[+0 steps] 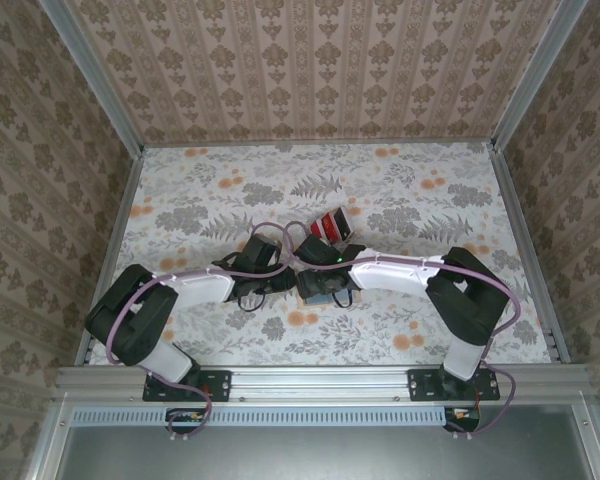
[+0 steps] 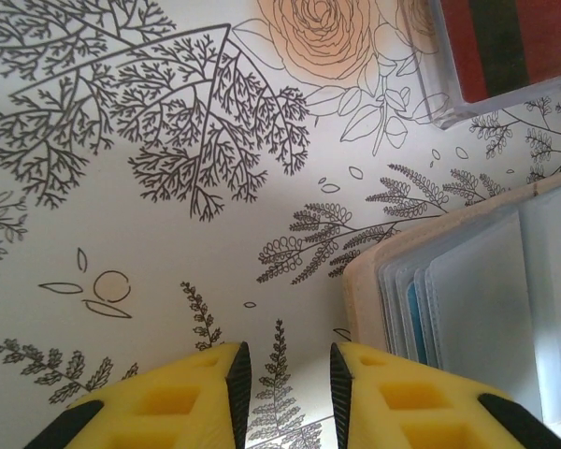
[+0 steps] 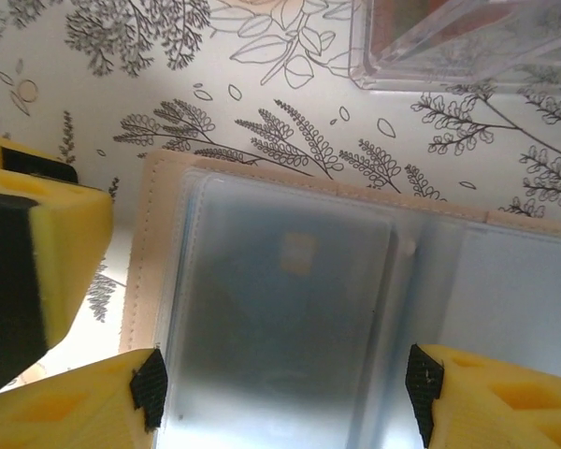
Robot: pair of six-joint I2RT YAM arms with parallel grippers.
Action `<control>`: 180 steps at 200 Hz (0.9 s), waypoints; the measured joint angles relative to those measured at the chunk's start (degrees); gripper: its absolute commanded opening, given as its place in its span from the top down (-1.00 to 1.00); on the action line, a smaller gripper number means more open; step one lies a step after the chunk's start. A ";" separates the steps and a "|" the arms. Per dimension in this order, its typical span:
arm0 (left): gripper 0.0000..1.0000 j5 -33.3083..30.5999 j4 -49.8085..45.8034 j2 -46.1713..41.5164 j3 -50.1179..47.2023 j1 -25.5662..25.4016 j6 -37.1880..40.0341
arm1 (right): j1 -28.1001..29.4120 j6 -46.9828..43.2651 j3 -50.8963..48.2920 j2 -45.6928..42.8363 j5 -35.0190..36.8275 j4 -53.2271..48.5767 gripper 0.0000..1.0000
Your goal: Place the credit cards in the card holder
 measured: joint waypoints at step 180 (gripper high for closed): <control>0.47 -0.57 -1.25 -8.74 -1.09 0.22 0.02 | -4.61 4.39 -11.08 -4.87 -4.94 10.86 0.26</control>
